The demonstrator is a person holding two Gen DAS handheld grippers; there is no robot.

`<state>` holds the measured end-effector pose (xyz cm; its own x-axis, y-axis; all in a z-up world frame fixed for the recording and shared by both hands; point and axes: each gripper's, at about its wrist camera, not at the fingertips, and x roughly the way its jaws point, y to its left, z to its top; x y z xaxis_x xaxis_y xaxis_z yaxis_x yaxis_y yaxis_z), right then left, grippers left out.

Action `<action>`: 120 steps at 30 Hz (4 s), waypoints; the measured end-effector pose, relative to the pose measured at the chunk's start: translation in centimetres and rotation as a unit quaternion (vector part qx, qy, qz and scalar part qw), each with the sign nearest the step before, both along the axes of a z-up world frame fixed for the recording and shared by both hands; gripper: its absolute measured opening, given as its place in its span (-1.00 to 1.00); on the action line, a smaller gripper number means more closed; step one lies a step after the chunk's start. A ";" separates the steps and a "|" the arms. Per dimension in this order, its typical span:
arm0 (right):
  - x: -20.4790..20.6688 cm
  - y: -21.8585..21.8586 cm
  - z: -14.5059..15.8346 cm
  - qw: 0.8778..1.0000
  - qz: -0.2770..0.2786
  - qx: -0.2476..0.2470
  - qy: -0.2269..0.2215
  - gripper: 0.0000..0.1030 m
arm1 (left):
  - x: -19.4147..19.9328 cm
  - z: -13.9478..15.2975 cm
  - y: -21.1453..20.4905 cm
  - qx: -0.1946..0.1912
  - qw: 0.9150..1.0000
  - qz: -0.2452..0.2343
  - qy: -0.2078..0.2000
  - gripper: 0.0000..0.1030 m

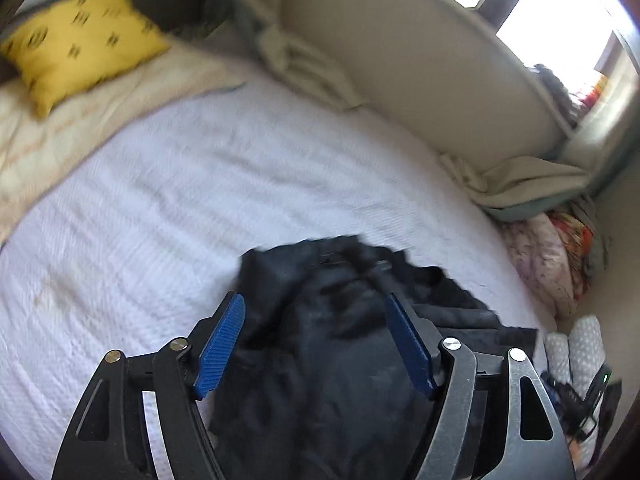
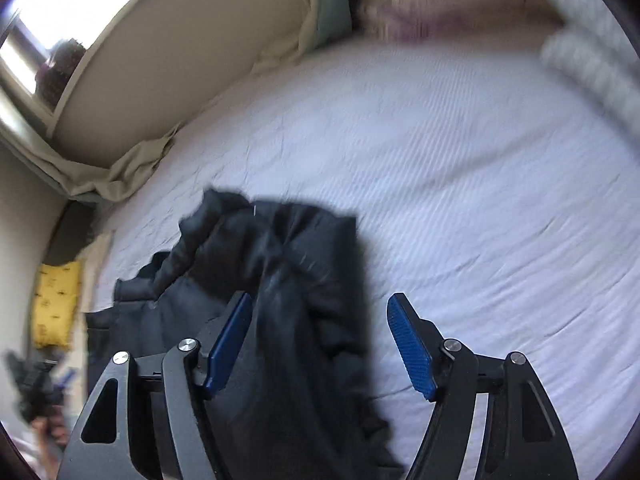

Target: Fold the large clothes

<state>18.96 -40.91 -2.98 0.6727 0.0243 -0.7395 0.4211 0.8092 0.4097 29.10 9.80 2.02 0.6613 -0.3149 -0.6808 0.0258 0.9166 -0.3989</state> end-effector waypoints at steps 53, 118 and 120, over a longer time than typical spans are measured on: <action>4.4 8.3 -0.3 0.982 0.152 -0.116 -0.007 -0.10 | 1.3 -7.3 -6.8 0.101 0.989 -0.076 0.079 0.70; 1.8 16.7 1.7 0.958 0.256 -0.108 -0.069 0.15 | -4.1 -14.7 4.6 -0.298 0.937 0.132 0.124 0.66; 2.0 18.5 1.9 0.952 0.272 -0.122 -0.074 0.02 | -4.0 -14.6 4.6 -0.293 0.939 0.133 0.120 0.65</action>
<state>20.92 -22.45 -1.11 0.7065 0.2383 -0.6664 -0.1356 0.9698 0.2029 25.05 14.38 -12.61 0.6193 -0.5277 -0.5814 -0.3273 0.4995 -0.8021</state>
